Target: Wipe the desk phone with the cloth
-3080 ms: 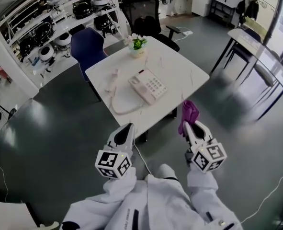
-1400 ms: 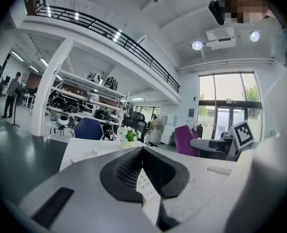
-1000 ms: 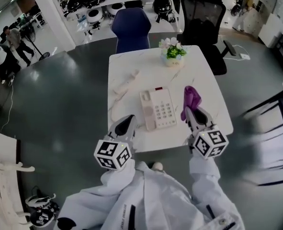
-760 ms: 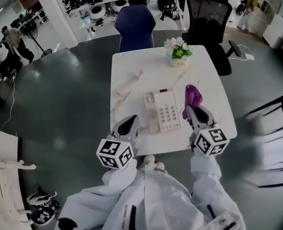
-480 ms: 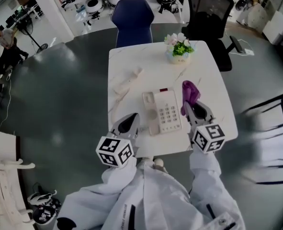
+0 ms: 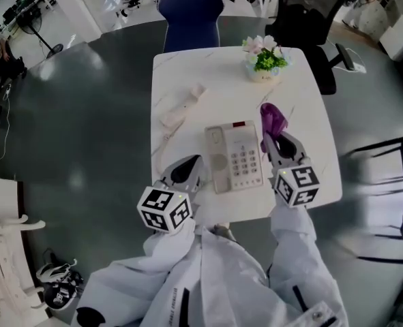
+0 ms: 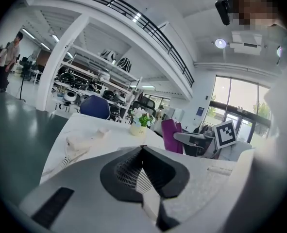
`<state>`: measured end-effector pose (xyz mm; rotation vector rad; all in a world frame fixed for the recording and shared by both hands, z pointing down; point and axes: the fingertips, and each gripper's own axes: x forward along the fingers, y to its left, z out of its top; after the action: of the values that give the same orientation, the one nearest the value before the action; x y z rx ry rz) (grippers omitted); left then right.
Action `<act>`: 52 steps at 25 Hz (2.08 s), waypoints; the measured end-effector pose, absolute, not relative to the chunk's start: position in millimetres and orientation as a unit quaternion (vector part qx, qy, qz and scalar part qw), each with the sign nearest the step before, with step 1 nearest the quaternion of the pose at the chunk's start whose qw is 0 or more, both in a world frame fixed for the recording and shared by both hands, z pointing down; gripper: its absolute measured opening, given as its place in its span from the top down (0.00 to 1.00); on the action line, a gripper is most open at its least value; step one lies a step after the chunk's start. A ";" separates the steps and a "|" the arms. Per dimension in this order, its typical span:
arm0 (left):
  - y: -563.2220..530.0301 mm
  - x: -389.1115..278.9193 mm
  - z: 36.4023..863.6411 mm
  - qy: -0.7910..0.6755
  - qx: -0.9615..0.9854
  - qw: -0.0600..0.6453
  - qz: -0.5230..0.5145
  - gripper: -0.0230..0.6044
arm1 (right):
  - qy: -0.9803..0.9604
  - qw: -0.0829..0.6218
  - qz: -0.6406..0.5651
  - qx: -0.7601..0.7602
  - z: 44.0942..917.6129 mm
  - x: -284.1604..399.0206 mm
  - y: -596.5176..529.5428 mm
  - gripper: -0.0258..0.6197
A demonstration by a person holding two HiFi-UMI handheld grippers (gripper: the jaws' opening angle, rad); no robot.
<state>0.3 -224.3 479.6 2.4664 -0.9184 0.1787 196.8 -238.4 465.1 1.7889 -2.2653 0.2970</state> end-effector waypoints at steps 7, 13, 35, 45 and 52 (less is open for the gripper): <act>-235.2 6.7 497.2 -0.320 0.907 0.263 0.079 0.97 | -0.775 0.164 0.082 0.605 481.8 193.3 -266.0 0.90; -241.6 7.0 508.1 -0.317 0.906 0.267 0.088 0.97 | -0.786 0.197 0.067 0.582 495.9 181.2 -283.3 0.90; -213.3 10.5 521.5 -0.382 0.876 0.282 0.084 0.97 | -0.837 0.273 0.127 0.456 547.0 153.5 -269.4 0.90; -199.9 10.8 525.5 -0.393 0.871 0.283 0.083 0.97 | -0.843 0.284 0.124 0.439 553.1 150.6 -256.8 0.90; -191.5 12.4 523.0 -0.394 0.871 0.282 0.082 0.97 | -0.847 0.289 0.126 0.428 554.2 147.7 -245.5 0.90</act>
<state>12.4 -191.5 523.0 2.3321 -1.0556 0.2186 147.7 -245.5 554.2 1.1436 -2.2613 0.3361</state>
